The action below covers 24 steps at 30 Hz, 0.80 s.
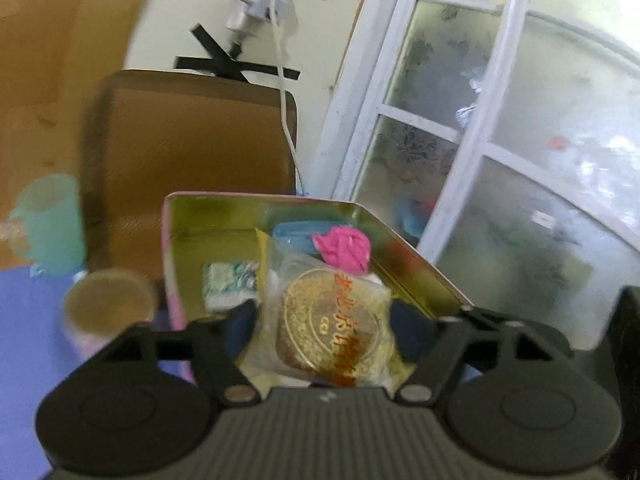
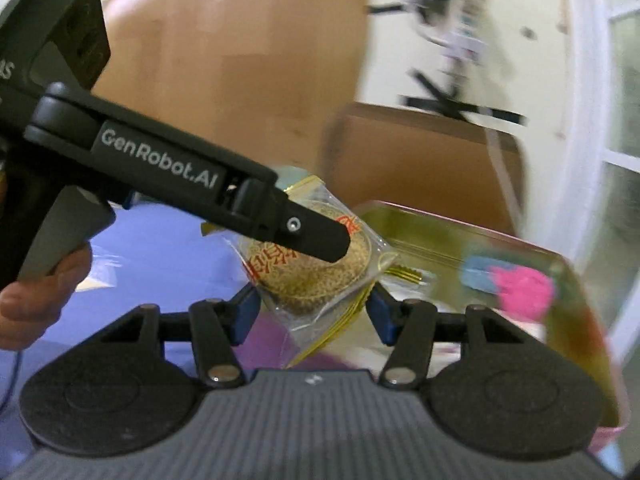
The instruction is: Organize soft objects
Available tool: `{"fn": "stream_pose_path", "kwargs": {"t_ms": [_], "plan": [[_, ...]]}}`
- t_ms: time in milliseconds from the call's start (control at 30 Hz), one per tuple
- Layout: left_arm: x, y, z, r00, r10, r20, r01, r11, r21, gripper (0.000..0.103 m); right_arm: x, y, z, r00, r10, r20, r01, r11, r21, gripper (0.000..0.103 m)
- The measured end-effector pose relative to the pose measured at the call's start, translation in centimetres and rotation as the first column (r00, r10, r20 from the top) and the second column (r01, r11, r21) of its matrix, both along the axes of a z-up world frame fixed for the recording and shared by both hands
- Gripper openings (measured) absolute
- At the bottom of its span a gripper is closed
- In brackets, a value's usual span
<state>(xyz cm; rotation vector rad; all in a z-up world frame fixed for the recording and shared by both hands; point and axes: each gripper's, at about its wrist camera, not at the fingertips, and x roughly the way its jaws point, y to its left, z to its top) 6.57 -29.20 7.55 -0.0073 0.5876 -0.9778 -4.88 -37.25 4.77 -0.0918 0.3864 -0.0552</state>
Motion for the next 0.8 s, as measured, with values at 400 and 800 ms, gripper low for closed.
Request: {"fn": "stream_pose_path", "kwargs": {"t_ms": [400, 800], "plan": [[0.6, -3.2, -2.0, 0.993, 0.115, 0.013, -0.115, 0.985, 0.127, 0.091, -1.4, -4.1, -2.5, 0.971, -0.234, 0.050, 0.225, 0.965, 0.134, 0.066], [-4.6, 2.7, -0.4, 0.976, 0.207, 0.073, -0.216, 0.964, 0.155, 0.103, -6.8, -2.8, -1.5, 0.947, -0.312, 0.079, 0.262, 0.891, 0.371, 0.067]]}}
